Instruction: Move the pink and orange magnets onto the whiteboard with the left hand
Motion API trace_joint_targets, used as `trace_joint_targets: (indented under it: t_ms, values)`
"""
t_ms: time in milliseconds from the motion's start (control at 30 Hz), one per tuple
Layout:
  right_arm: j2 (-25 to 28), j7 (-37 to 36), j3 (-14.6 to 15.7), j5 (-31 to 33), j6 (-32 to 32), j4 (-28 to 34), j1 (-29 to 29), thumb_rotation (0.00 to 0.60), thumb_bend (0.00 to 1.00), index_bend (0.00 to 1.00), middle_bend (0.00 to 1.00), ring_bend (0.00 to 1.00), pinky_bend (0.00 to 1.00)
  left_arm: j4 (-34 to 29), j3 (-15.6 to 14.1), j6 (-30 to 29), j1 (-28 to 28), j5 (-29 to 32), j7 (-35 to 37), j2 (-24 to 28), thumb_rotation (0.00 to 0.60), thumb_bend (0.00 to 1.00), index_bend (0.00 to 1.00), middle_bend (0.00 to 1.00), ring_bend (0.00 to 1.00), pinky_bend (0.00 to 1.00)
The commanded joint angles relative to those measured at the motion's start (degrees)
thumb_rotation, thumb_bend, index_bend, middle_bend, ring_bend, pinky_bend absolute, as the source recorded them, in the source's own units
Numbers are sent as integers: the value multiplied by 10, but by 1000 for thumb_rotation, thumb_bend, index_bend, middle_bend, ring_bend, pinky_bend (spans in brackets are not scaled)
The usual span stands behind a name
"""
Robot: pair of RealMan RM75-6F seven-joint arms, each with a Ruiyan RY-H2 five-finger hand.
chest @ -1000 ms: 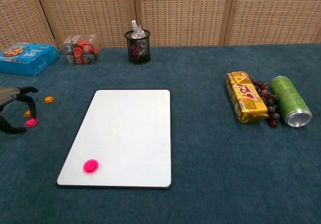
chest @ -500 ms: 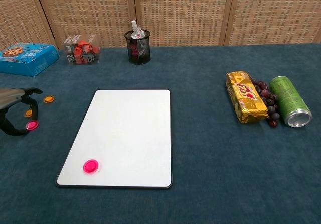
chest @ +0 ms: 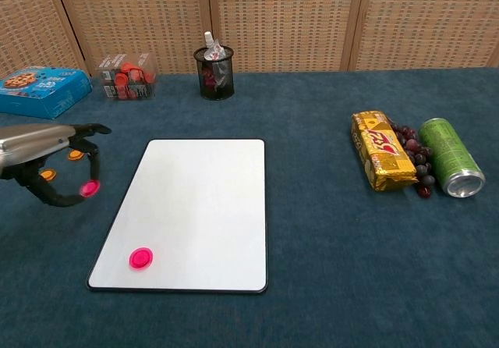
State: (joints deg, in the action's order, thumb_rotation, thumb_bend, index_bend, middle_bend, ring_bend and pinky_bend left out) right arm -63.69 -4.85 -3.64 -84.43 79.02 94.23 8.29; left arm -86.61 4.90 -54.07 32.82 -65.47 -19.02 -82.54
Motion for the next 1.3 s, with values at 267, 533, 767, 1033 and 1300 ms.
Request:
trace_joint_targets:
  t_ms: [267,533,767,1033,1300]
  values:
    - [2,-8,0,-2,-1,-3,0,600,257,0,0,0,0,-107,-10,0,47,42,-134,-58,600,342,565,0,0,0]
    - [2,-9,0,-3,-1,-3,1,600,259,0,0,0,0,-120,-16,-5,65,86,-176,-94,600,343,565,0,0,0]
    - [2,-10,1,-3,-1,-4,1,600,258,0,0,0,0,-126,-25,-9,72,97,-184,-94,600,314,541,0,0,0]
    - [2,-9,1,-3,-1,-3,1,600,257,0,0,0,0,-135,-29,-13,79,106,-183,-85,600,250,290,0,0,0]
    - [3,-11,2,-3,-2,-3,1,600,257,0,0,0,0,-124,-28,-29,61,72,-123,-48,600,260,272,0,0,0]
